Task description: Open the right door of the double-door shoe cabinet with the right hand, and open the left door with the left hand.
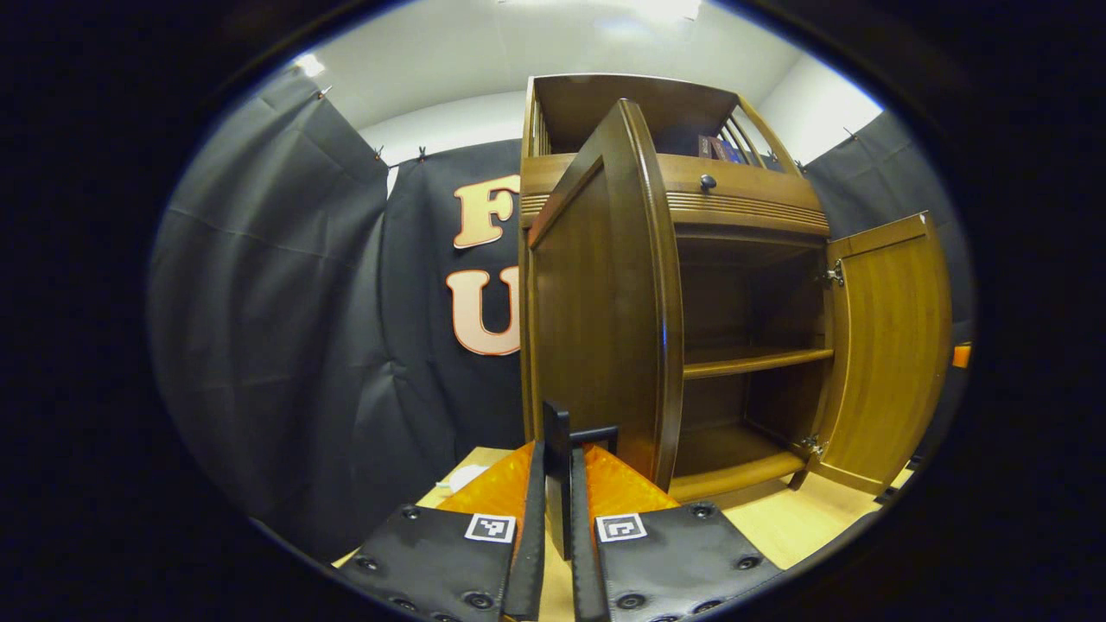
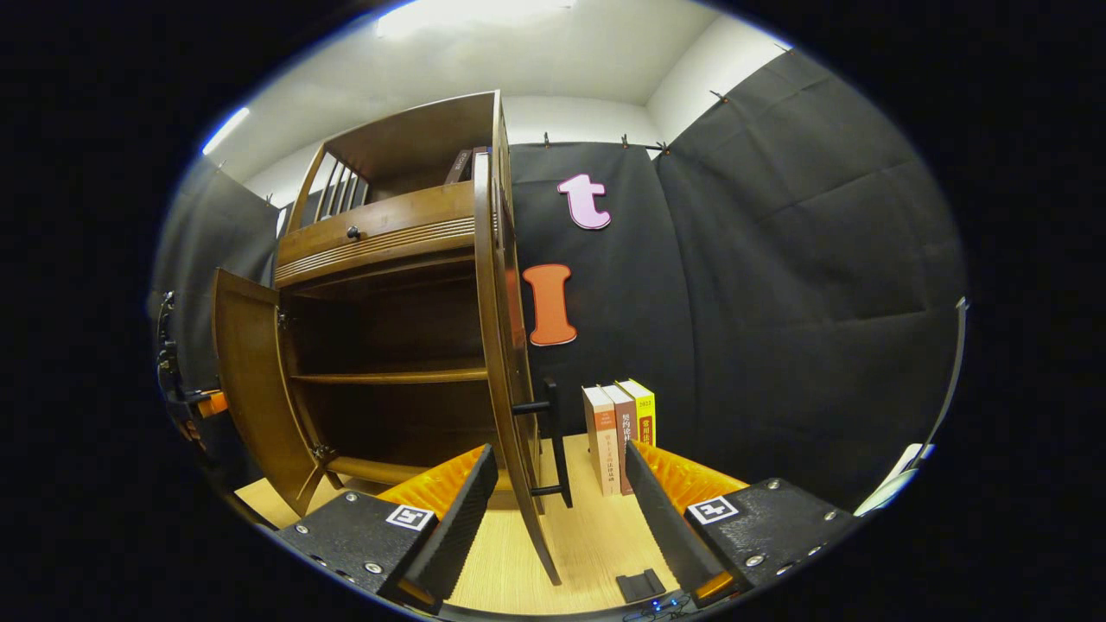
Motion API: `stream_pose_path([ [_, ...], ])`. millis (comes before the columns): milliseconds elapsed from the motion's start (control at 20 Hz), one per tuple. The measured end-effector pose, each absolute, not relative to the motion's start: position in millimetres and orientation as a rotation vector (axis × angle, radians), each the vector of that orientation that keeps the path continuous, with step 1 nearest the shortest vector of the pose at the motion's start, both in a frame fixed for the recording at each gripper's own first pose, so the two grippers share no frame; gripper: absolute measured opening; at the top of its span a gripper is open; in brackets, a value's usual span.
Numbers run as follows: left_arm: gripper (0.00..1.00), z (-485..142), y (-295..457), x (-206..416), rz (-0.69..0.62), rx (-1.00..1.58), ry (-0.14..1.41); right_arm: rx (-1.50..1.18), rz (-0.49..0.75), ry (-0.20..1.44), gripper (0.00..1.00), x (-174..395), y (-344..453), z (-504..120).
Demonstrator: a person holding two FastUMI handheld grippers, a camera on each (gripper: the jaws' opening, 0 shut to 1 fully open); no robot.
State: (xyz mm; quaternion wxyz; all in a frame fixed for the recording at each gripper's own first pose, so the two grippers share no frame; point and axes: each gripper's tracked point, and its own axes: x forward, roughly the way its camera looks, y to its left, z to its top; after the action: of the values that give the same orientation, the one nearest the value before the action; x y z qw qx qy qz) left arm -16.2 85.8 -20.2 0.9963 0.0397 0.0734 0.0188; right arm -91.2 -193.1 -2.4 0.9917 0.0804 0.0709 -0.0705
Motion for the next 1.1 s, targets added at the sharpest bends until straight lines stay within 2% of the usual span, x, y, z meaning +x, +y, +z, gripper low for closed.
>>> stream_pose_path([
  [100,0.22,-17,102,-15,0.001,0.112,0.133,0.161,-0.149,0.142,0.91,-92,-193,-3],
  [200,0.18,-17,123,-12,0.003,0.117,0.129,0.169,-0.144,0.143,0.91,-92,-189,-3],
  [300,0.13,-15,142,-14,-0.022,0.086,0.12,0.176,-0.14,0.151,0.91,-92,-187,-4],
  [400,0.13,-14,158,-10,-0.057,0.034,0.116,0.177,-0.132,0.152,0.91,-90,-182,-1],
  [450,0.09,-16,168,-10,-0.075,0.014,0.118,0.176,-0.128,0.153,0.91,-90,-181,-1],
  [500,0.13,-17,174,-11,-0.095,0.0,0.115,0.172,-0.123,0.154,0.91,-90,-179,0],
  [650,0.13,-18,181,-7,-0.163,-0.021,0.103,0.162,-0.118,0.156,0.91,-85,-176,2],
  [700,0.09,-16,187,-6,-0.186,-0.031,0.099,0.167,-0.111,0.157,0.91,-84,-174,4],
  [750,0.13,-19,192,-4,-0.206,-0.054,0.109,0.172,-0.104,0.155,0.91,-83,-171,5],
  [800,0.14,-18,197,-6,-0.225,-0.082,0.121,0.178,-0.094,0.154,0.91,-81,-168,7],
  [850,0.13,-17,205,-12,-0.225,-0.093,0.129,0.18,-0.086,0.156,0.91,-80,-165,7],
  [950,0.2,-12,210,-30,-0.222,-0.093,0.132,0.166,-0.085,0.162,0.91,-79,-164,8],
  [1100,0.19,3,211,-54,-0.15,0.002,0.112,0.155,-0.077,0.155,0.91,-80,-160,11],
])
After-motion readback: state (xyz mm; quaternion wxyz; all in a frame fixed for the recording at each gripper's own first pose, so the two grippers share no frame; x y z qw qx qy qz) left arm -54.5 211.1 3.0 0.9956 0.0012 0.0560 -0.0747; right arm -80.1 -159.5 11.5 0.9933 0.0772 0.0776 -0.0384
